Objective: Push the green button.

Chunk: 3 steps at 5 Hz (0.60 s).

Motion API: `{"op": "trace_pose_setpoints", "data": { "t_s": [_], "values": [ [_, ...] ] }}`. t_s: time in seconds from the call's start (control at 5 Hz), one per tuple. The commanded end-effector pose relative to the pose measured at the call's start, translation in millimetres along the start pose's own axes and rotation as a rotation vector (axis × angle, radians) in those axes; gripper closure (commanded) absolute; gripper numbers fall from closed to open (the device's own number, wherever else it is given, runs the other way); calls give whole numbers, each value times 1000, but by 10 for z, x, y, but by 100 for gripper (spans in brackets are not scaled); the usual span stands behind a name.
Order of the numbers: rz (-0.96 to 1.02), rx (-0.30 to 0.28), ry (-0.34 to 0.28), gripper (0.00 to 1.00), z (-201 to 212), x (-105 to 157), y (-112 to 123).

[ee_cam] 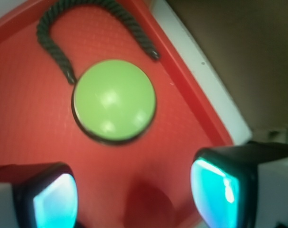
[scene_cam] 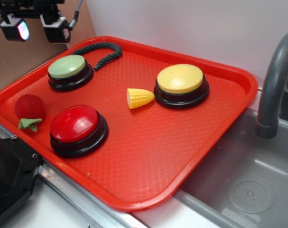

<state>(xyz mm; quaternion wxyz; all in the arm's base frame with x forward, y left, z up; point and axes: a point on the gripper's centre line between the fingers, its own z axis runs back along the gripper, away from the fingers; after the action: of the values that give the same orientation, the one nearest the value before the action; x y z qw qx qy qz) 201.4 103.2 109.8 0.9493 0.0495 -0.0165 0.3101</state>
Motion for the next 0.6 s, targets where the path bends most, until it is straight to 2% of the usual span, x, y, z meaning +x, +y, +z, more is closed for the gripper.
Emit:
{"op": "trace_pose_setpoints", "data": {
  "t_s": [0.0, 0.2, 0.4],
  "values": [
    [7, -101, -113, 0, -266, 230, 60],
    [-39, -105, -130, 0, -406, 308, 40],
    [-35, -116, -96, 0, -502, 320, 27]
  ]
}}
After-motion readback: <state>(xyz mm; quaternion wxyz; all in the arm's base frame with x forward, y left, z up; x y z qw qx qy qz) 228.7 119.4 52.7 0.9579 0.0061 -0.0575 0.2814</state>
